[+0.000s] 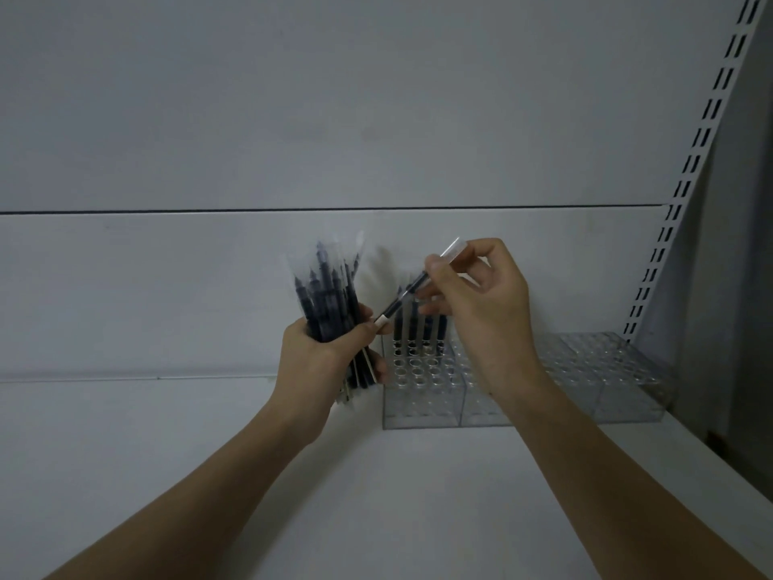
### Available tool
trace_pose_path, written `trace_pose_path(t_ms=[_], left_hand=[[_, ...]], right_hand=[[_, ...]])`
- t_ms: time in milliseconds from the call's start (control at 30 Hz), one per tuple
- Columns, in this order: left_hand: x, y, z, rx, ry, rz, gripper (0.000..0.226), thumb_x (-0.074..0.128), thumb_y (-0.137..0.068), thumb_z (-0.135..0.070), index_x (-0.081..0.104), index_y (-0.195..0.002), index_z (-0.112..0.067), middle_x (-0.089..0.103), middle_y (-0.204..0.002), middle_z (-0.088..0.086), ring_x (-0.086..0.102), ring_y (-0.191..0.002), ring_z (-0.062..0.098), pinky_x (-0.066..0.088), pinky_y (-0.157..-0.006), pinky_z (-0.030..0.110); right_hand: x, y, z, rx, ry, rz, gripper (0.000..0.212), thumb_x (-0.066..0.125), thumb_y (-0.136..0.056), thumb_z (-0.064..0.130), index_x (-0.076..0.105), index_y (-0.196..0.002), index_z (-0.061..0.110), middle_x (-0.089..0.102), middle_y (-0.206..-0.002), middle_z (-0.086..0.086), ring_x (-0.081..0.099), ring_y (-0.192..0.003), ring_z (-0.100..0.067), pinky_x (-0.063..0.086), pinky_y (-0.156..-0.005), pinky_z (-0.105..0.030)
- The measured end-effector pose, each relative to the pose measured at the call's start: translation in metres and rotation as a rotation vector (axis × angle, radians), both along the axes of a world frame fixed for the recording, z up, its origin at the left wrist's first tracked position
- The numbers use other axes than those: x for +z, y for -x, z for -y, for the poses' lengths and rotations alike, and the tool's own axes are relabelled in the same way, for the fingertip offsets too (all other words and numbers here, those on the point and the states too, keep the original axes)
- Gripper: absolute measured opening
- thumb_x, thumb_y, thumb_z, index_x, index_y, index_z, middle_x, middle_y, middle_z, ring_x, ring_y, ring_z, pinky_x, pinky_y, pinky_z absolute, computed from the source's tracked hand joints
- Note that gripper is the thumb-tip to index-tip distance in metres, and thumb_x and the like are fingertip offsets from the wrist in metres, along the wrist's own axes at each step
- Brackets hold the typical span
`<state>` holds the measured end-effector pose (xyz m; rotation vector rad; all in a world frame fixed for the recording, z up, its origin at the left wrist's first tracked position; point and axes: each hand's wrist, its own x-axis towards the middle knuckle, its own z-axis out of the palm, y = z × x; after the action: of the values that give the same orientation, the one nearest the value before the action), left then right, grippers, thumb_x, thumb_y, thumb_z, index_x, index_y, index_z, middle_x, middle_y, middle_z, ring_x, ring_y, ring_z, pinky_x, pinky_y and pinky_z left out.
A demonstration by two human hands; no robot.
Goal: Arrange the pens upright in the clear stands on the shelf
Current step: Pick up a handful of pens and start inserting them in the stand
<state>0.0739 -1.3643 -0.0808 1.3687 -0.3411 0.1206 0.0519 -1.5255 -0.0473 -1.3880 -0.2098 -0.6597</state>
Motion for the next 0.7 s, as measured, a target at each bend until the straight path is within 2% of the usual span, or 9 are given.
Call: trace_pose_path(t_ms=[133, 233, 367, 433, 533, 633, 700], left_hand=[[0.002, -0.001, -0.002, 0.018, 0.016, -0.016, 0.009, 0.065, -0.090, -0.002, 0.060, -0.097, 0.000, 0.075, -0.092, 0.014, 0.061, -0.055, 0.033, 0.052, -0.051, 0.034], [0.002, 0.000, -0.002, -0.023, 0.025, -0.022, 0.006, 0.064, -0.090, -0.002, 0.060, -0.093, -0.004, 0.074, -0.093, 0.015, 0.061, -0.056, 0.032, 0.053, -0.053, 0.036], [0.001, 0.001, 0.000, -0.068, 0.007, -0.014, 0.008, 0.064, -0.090, 0.001, 0.060, -0.097, 0.001, 0.073, -0.094, 0.019, 0.061, -0.055, 0.032, 0.056, -0.057, 0.039], [-0.001, 0.001, 0.001, -0.055, 0.001, -0.007, 0.012, 0.063, -0.090, 0.002, 0.059, -0.100, 0.007, 0.070, -0.086, 0.023, 0.062, -0.055, 0.033, 0.057, -0.057, 0.041], [-0.001, 0.001, 0.001, -0.026, 0.013, 0.006, 0.011, 0.063, -0.089, 0.005, 0.058, -0.099, 0.005, 0.066, -0.076, 0.015, 0.062, -0.055, 0.033, 0.057, -0.055, 0.038], [0.000, 0.000, -0.001, -0.008, 0.036, -0.001, 0.013, 0.060, -0.091, 0.006, 0.057, -0.101, -0.001, 0.064, -0.072, 0.010, 0.062, -0.055, 0.032, 0.056, -0.054, 0.036], [0.000, -0.001, -0.001, 0.001, 0.035, 0.000, 0.013, 0.060, -0.091, 0.005, 0.057, -0.102, -0.001, 0.064, -0.070, 0.009, 0.062, -0.054, 0.032, 0.056, -0.054, 0.036]], right_hand=[[0.000, -0.001, 0.000, 0.055, 0.000, 0.008, 0.025, 0.069, -0.091, 0.005, 0.053, -0.110, 0.005, 0.075, -0.094, -0.010, 0.074, -0.085, -0.024, 0.062, -0.073, -0.033], [0.001, 0.001, 0.000, 0.068, -0.002, 0.018, 0.029, 0.069, -0.091, 0.004, 0.052, -0.114, 0.007, 0.076, -0.093, -0.009, 0.075, -0.089, -0.021, 0.062, -0.078, -0.034], [0.002, 0.002, 0.000, 0.044, -0.006, 0.045, 0.037, 0.068, -0.091, 0.005, 0.052, -0.120, 0.022, 0.077, -0.093, -0.007, 0.075, -0.086, -0.021, 0.061, -0.081, -0.039], [0.005, 0.001, 0.005, 0.004, -0.027, 0.073, 0.041, 0.067, -0.092, 0.005, 0.051, -0.123, 0.025, 0.077, -0.092, -0.008, 0.075, -0.083, -0.021, 0.061, -0.079, -0.036], [0.010, -0.001, 0.020, -0.111, -0.047, 0.144, 0.039, 0.065, -0.093, 0.001, 0.054, -0.123, 0.023, 0.074, -0.090, -0.011, 0.074, -0.084, -0.021, 0.062, -0.074, -0.035], [0.009, -0.007, 0.039, -0.298, 0.192, 0.176, 0.039, 0.066, -0.094, 0.006, 0.056, -0.123, 0.031, 0.069, -0.093, -0.005, 0.071, -0.086, -0.018, 0.061, -0.079, -0.041], [0.006, -0.010, 0.047, -0.351, 0.307, 0.164, 0.040, 0.066, -0.094, 0.010, 0.056, -0.125, 0.034, 0.067, -0.095, 0.002, 0.070, -0.085, -0.015, 0.061, -0.080, -0.039]])
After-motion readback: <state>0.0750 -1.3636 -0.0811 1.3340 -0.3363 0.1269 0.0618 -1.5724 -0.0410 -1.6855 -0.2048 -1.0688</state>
